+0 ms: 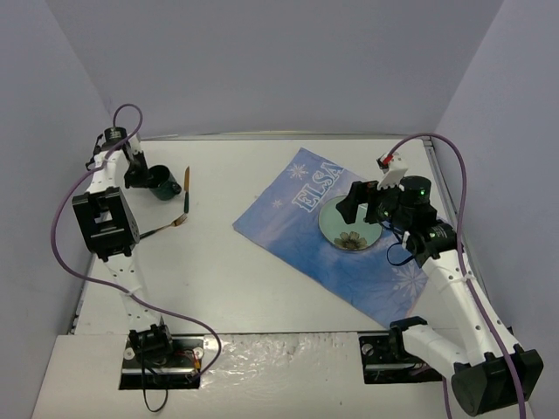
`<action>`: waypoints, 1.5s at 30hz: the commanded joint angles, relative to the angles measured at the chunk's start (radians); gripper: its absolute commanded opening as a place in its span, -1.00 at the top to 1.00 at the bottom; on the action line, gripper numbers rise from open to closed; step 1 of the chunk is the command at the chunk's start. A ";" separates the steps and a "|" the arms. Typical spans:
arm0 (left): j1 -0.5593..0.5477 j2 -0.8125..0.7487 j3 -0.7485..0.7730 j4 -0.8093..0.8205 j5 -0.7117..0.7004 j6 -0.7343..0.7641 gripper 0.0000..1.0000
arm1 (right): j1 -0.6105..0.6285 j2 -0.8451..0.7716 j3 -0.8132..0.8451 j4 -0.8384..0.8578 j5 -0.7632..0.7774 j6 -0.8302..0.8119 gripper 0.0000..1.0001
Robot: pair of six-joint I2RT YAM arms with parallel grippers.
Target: Set the dinner table for one person
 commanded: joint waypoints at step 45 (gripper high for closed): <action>-0.897 -0.158 0.460 -0.434 -0.320 -0.243 1.00 | 0.483 0.521 0.356 0.167 0.419 -0.197 0.15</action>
